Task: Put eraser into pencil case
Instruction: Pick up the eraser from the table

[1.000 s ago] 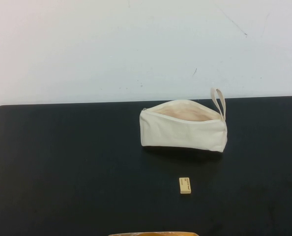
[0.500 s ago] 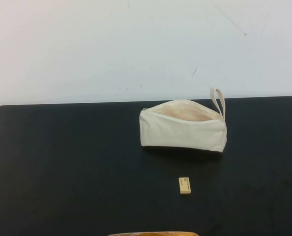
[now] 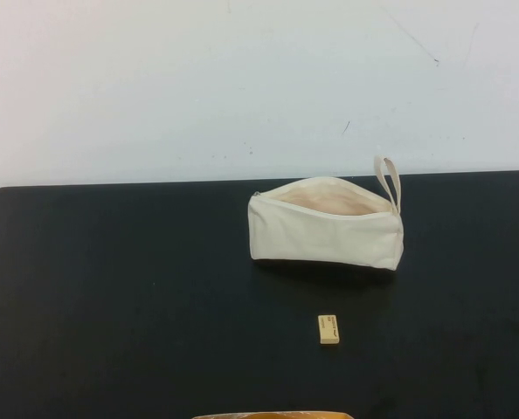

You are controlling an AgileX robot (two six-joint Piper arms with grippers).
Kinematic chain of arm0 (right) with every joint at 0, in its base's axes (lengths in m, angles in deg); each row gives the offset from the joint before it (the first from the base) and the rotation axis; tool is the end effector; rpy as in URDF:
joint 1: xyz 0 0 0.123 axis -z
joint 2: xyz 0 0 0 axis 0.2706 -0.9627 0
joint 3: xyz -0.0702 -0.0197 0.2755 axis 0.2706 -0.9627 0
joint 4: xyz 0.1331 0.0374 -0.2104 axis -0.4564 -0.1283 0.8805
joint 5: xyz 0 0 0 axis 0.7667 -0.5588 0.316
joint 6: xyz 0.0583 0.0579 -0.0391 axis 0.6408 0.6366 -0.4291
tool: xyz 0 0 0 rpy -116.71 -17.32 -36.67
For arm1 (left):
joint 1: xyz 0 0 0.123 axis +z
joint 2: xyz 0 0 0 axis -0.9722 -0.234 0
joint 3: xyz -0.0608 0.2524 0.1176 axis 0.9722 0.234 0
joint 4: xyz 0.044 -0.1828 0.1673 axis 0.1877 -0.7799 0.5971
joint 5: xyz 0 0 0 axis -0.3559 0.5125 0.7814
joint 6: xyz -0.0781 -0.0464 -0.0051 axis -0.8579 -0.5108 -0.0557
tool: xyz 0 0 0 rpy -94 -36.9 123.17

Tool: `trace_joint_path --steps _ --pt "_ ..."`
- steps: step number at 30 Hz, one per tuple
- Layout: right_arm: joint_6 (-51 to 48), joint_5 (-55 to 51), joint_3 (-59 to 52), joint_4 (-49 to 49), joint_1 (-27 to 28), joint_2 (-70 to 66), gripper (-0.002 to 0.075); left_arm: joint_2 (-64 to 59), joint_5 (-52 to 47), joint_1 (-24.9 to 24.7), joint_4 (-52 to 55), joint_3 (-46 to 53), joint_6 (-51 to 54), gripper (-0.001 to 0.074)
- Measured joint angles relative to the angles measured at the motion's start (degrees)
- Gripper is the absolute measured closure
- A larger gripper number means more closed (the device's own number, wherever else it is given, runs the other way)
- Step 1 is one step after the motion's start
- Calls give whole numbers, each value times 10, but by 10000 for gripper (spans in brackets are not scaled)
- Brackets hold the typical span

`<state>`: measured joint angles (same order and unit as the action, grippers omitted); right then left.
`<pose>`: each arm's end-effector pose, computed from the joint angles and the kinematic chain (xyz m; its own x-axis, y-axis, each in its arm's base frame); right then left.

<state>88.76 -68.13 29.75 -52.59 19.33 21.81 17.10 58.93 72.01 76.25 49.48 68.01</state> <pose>0.1536 -0.0020 0.2750 -0.5877 0.2044 -0.7828 0.0950 0.9783 0.1842 0.0533 -0.0046 0.1760 -0.2671 -0.1205 -0.9561 0.0442 0.9896 -0.1370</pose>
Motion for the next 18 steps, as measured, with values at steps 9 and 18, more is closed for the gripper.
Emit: trace_joint_path --steps 9,18 --pt "-246 -78 70 -184 0 -137 727 0 0 0 0 0 0 737" --pt "-281 -135 221 -220 -121 -323 727 0 0 0 0 0 0 737"
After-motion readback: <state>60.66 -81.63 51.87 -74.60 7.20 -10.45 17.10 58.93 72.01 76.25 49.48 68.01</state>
